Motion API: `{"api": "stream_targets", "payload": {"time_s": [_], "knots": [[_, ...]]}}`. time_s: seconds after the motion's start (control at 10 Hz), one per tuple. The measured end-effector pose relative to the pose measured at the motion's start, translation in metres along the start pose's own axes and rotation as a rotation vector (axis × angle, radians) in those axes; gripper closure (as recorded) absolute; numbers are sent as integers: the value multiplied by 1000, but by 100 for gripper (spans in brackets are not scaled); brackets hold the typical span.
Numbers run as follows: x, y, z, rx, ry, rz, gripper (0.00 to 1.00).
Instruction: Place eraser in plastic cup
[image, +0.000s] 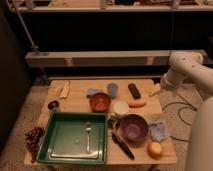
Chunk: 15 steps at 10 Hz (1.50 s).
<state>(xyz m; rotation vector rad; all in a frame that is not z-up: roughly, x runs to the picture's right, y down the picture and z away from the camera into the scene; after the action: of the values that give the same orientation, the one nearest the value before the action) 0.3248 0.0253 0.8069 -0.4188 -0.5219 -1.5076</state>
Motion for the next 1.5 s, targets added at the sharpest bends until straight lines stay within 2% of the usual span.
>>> {"api": "stream_targets", "payload": {"time_s": [0.3,0.6,1.2,1.5], "knots": [[20,-5,-12,-25,44,-6,20],[33,-11,-17,-44,64,-15,20],[57,-25,-23,-20,79,-41,20],[77,-50,-27,5,75,-69,20]]}}
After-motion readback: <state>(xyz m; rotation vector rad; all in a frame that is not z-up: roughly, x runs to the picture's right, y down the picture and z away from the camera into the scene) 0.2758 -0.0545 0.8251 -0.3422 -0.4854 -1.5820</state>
